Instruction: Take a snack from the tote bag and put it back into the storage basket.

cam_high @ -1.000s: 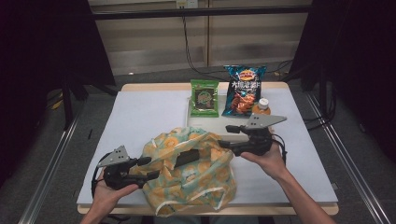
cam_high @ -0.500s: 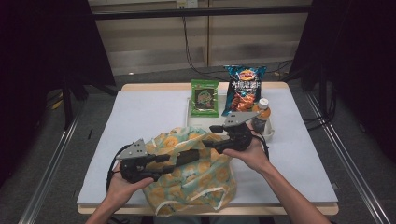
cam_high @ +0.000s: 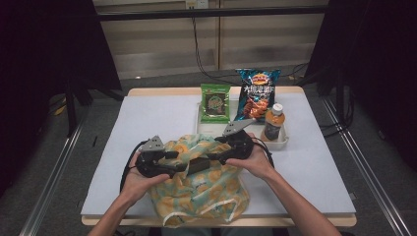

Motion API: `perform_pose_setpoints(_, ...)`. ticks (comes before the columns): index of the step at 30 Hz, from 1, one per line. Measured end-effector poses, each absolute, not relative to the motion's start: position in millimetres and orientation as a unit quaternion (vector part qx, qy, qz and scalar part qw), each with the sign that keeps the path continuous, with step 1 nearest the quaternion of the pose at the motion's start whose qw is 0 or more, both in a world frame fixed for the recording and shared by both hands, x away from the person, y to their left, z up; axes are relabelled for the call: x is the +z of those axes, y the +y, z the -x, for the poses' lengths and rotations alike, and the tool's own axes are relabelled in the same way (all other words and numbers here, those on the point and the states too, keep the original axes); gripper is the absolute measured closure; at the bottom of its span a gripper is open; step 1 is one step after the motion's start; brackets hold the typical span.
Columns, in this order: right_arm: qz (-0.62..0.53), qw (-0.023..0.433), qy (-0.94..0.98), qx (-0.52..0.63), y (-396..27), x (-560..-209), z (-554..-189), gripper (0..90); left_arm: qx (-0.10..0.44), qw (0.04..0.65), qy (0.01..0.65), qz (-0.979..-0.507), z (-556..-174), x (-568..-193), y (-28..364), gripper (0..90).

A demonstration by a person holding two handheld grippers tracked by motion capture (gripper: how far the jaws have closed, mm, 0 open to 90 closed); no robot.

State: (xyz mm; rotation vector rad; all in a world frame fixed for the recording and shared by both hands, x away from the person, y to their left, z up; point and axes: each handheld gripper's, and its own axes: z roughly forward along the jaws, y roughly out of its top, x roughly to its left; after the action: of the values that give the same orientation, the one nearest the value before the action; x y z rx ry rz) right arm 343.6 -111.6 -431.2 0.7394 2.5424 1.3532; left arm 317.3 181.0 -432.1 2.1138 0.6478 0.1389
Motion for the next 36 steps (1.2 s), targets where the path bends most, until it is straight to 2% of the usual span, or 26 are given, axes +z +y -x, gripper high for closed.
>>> perform_pose_setpoints(7, -0.243, 0.077, 0.865, 0.431, -101.1, -441.2, -351.0, 36.1, 0.052, 0.435, 0.284, -0.853, -330.7, -438.1, 184.8, 38.1)
perform_pose_setpoints(12, -0.252, 0.068, 0.865, 0.428, -98.0, -445.7, -355.2, 53.4, 0.048, 0.427, 0.289, -0.856, -341.0, -443.6, 188.6, 36.9)
perform_pose_setpoints(13, -0.253, 0.060, 0.863, 0.433, -99.2, -446.0, -356.2, 60.2, 0.045, 0.426, 0.286, -0.857, -342.2, -445.0, 189.4, 36.9)
perform_pose_setpoints(14, -0.253, 0.060, 0.862, 0.435, -99.7, -446.1, -356.6, 63.3, 0.043, 0.426, 0.290, -0.856, -342.3, -445.8, 189.4, 37.4)
perform_pose_setpoints(16, -0.255, 0.060, 0.861, 0.436, -99.6, -447.0, -357.4, 76.9, 0.042, 0.428, 0.285, -0.857, -341.2, -445.4, 189.3, 38.9)
perform_pose_setpoints(19, -0.249, 0.050, 0.861, 0.440, -97.8, -447.3, -355.6, 86.6, 0.037, 0.433, 0.280, -0.856, -339.8, -446.6, 188.9, 43.2)
perform_pose_setpoints(29, -0.245, 0.048, 0.850, 0.464, -104.3, -443.4, -343.8, 89.6, 0.025, 0.441, 0.262, -0.858, -339.1, -446.6, 189.9, 55.7)
perform_pose_setpoints(36, -0.258, 0.071, 0.845, 0.463, -100.3, -442.1, -363.8, 89.6, 0.045, 0.442, 0.272, -0.854, -342.9, -443.8, 196.8, 79.3)
